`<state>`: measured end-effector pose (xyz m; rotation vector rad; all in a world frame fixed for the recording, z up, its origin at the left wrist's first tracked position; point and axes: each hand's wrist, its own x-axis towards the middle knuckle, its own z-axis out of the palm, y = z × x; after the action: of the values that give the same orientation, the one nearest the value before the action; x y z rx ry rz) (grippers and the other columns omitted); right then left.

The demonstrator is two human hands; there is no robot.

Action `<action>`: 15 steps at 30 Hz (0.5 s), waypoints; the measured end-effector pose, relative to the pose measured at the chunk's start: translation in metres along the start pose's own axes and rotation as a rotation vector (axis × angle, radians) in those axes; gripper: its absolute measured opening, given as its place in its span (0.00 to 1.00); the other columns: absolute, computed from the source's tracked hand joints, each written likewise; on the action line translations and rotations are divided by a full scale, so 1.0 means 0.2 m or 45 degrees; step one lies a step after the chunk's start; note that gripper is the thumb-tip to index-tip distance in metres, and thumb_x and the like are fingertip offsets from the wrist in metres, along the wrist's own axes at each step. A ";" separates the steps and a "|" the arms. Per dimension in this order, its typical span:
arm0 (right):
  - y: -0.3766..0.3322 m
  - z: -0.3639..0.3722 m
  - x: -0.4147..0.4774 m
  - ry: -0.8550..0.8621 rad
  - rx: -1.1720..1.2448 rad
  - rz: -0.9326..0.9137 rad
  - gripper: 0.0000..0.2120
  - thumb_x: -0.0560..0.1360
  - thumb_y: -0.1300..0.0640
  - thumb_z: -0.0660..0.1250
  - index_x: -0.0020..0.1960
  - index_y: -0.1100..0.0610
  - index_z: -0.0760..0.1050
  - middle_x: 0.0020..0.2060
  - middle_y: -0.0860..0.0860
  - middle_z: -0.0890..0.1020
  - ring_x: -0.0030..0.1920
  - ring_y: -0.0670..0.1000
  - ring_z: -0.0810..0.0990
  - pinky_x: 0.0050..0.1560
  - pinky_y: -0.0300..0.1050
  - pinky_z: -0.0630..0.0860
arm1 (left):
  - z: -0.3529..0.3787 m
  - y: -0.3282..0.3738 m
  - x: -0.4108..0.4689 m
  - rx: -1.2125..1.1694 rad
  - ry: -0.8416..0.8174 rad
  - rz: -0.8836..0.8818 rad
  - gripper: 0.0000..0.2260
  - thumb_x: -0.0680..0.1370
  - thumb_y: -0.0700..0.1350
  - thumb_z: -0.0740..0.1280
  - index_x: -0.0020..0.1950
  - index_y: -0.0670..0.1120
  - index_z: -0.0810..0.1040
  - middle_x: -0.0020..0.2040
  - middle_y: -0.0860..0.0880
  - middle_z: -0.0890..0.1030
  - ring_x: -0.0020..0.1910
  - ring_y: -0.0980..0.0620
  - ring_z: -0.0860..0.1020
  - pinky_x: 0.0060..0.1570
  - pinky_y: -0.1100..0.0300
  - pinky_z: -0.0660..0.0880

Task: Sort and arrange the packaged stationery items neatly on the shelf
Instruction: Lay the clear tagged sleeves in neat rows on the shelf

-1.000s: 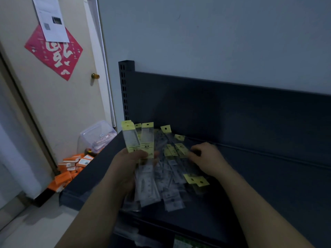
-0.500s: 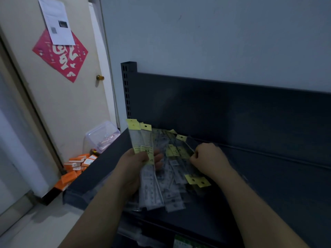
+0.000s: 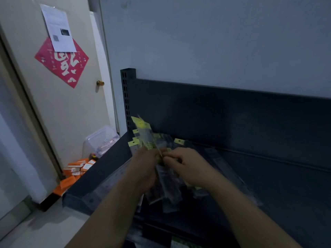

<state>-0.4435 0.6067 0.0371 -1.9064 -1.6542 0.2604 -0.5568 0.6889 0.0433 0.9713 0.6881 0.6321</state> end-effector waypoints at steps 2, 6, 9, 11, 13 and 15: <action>-0.01 0.01 0.00 -0.089 0.016 -0.022 0.16 0.82 0.52 0.55 0.52 0.60 0.78 0.41 0.52 0.76 0.44 0.50 0.74 0.47 0.46 0.70 | -0.01 -0.01 0.00 -0.045 0.007 0.011 0.11 0.81 0.35 0.56 0.49 0.32 0.76 0.43 0.36 0.78 0.36 0.43 0.79 0.34 0.54 0.79; -0.01 0.01 -0.01 -0.074 0.152 0.038 0.15 0.82 0.51 0.55 0.62 0.48 0.77 0.47 0.42 0.73 0.51 0.38 0.71 0.54 0.35 0.69 | -0.09 0.02 -0.02 -0.232 0.043 -0.057 0.15 0.83 0.41 0.55 0.58 0.30 0.74 0.52 0.33 0.78 0.44 0.41 0.78 0.44 0.50 0.79; -0.04 0.03 0.03 -0.012 0.067 -0.003 0.14 0.82 0.54 0.56 0.61 0.50 0.78 0.52 0.44 0.74 0.51 0.37 0.72 0.52 0.34 0.68 | -0.19 0.06 -0.05 -0.284 0.096 -0.024 0.09 0.81 0.34 0.56 0.54 0.32 0.74 0.48 0.36 0.78 0.42 0.45 0.77 0.34 0.58 0.79; -0.07 0.08 0.07 -0.068 -0.044 -0.055 0.15 0.82 0.55 0.56 0.64 0.53 0.76 0.64 0.47 0.72 0.63 0.45 0.70 0.63 0.38 0.65 | -0.25 0.09 -0.07 -0.286 0.106 -0.034 0.08 0.80 0.33 0.55 0.49 0.35 0.74 0.43 0.40 0.76 0.39 0.48 0.75 0.32 0.60 0.77; -0.09 0.12 0.09 -0.224 -0.111 -0.147 0.16 0.82 0.56 0.56 0.67 0.55 0.74 0.69 0.49 0.69 0.67 0.48 0.65 0.67 0.35 0.59 | -0.31 0.11 -0.09 -0.266 0.163 -0.069 0.10 0.81 0.34 0.54 0.49 0.35 0.74 0.43 0.40 0.77 0.39 0.48 0.77 0.30 0.61 0.78; -0.08 0.14 0.09 -0.362 -0.132 -0.149 0.16 0.82 0.56 0.57 0.68 0.54 0.73 0.70 0.49 0.69 0.68 0.48 0.66 0.65 0.36 0.61 | -0.36 0.11 -0.09 -0.245 0.213 -0.103 0.12 0.82 0.36 0.54 0.56 0.33 0.74 0.47 0.37 0.80 0.42 0.46 0.80 0.31 0.59 0.80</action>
<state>-0.4669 0.6339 0.0283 -1.9080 -1.9933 0.4219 -0.6267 0.7219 0.0383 0.7142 0.7950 0.7003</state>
